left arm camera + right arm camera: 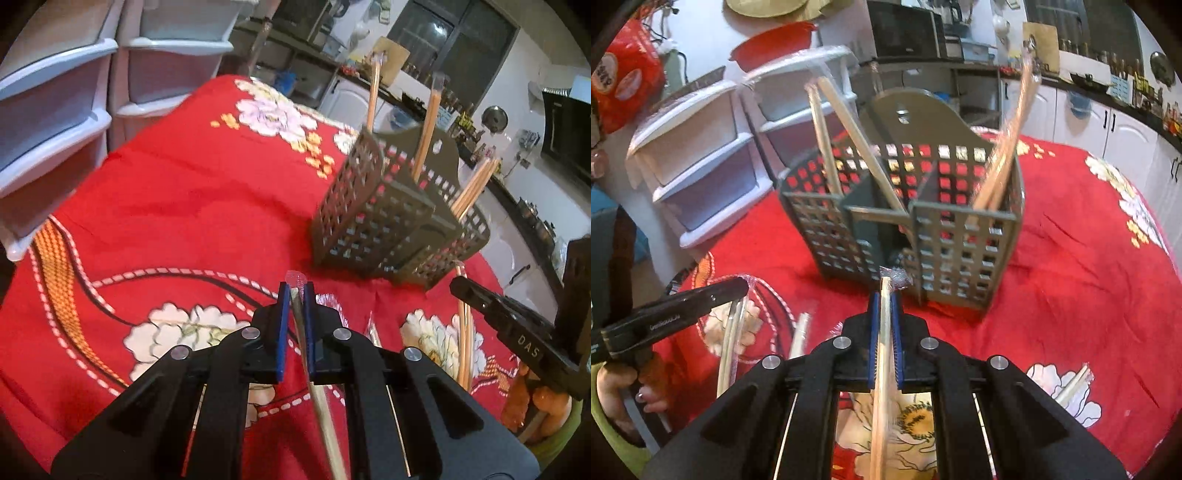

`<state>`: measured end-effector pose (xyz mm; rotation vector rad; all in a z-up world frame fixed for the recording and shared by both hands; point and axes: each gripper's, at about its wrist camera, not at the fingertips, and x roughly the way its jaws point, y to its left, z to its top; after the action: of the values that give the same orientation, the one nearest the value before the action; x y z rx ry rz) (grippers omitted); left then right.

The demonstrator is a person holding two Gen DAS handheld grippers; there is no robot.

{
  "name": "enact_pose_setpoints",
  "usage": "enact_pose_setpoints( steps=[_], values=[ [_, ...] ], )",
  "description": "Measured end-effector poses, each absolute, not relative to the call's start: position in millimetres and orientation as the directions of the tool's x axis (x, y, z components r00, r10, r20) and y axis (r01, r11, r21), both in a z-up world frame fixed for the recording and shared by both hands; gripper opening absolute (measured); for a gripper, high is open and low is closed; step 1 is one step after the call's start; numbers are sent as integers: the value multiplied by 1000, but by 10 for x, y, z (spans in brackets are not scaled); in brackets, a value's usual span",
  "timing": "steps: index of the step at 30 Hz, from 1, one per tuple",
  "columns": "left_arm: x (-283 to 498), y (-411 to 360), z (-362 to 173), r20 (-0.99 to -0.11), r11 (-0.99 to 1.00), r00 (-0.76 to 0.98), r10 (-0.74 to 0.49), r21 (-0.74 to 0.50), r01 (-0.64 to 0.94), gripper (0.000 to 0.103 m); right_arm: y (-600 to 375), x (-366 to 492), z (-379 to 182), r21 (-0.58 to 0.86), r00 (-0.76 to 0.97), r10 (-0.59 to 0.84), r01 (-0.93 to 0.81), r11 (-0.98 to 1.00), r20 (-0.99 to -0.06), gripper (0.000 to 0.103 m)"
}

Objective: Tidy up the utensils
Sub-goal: 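Lift both held chopstick pairs up and carry them above the grey caddy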

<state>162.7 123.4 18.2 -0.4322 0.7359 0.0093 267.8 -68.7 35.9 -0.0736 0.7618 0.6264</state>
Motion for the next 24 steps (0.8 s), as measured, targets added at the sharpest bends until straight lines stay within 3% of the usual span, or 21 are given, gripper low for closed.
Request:
enact_pose_setpoints(
  steps=[24],
  values=[
    [1421, 1410, 1038, -515, 917, 855, -64, -369, -153, 1, -768, 2412, 1236, 127, 655, 589, -611, 781, -473, 6]
  ],
)
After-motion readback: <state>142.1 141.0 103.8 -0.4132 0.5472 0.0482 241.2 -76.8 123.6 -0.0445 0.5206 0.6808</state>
